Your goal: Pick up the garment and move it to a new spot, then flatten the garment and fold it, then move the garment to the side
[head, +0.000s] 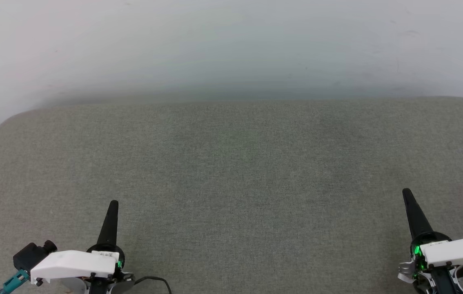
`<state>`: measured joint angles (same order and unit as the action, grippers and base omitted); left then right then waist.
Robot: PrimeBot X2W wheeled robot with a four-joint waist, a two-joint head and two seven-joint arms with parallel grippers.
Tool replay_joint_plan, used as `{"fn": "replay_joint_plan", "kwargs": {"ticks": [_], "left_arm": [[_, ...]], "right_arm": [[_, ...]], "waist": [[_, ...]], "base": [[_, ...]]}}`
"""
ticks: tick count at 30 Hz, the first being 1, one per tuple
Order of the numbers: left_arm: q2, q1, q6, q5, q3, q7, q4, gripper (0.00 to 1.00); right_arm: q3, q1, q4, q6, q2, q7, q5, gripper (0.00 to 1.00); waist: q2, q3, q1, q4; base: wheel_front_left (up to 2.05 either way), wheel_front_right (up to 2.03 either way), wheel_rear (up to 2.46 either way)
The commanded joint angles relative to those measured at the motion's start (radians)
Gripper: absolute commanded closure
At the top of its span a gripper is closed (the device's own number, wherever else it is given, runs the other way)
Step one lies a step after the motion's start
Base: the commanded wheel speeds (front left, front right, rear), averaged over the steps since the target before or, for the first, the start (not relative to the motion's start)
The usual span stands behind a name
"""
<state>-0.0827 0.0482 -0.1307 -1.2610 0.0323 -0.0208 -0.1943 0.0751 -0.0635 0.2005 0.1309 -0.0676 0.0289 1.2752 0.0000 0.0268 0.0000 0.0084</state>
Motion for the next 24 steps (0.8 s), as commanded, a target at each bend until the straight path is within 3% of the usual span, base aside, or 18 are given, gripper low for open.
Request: {"fn": "replay_joint_plan", "kwargs": {"ticks": [1,24], "left_arm": [[-0.003,0.022,0.0,-0.026,0.004,0.006,0.002,1.0],[0.002,0.046,0.0,-0.217,0.027,0.06,-0.026,1.0]], "right_arm": [[0.004,-0.025,-0.001,0.0,0.002,0.007,0.024,1.0],[0.019,-0.038,0.023,0.0,0.007,0.047,0.197,1.0]], "waist": [[0.0,-0.001,0.0,0.0],[0.0,-0.012,0.0,-0.004]], "base": [[0.0,0.0,0.0],[0.0,0.0,0.0]]}}
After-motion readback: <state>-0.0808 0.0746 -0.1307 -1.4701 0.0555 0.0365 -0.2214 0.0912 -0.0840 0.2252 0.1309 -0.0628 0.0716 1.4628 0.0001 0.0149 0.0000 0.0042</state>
